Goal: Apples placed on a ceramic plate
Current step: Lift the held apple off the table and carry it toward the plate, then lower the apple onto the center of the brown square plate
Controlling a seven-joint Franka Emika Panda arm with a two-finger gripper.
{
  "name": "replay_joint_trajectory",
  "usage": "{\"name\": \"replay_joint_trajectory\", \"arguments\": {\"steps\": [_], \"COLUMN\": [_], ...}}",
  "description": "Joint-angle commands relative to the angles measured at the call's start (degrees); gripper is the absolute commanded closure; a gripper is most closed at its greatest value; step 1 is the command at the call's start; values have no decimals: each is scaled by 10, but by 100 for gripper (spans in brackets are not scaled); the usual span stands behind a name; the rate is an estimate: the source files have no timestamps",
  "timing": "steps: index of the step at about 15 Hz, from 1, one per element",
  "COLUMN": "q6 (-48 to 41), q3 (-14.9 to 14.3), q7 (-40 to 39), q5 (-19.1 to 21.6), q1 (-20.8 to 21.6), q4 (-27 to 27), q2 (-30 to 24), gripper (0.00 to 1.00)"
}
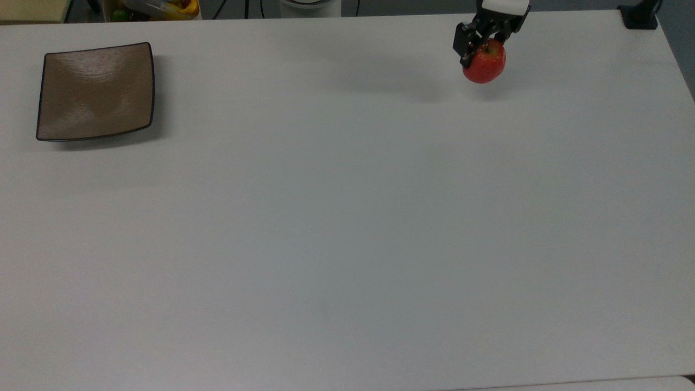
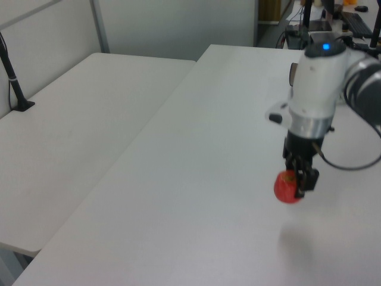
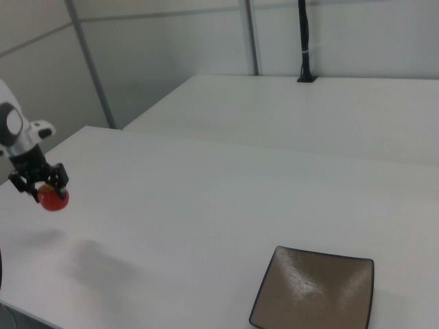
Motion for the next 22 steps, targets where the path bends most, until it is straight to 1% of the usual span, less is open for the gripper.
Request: {"name": "replay_joint_trajectory", "arguments": {"steps": [1, 3, 7, 9, 11, 12, 16, 17, 19, 22], "q6": [-93, -131, -205, -225, -233, -245, -240, -238, -219, -176], "q3": [-5, -30, -109, -158, -197, -226, -300, -315, -333, -361], "q7": [10, 10, -28, -52, -77, -102, -168, -200, -252, -310], "q5": [8, 13, 48, 60, 61, 61, 61, 58, 52, 52], "q1": [-27, -30, -30, -25, -24, -24, -37, -44, -62, -106], "q4": [76, 108, 169, 175, 173, 175, 175, 175, 175, 170], "q2": [-20, -36, -57, -71, -86, -88, -92, -90, -85, -66], "gripper": [48, 48, 47, 47, 47, 47, 47, 47, 46, 46]}}
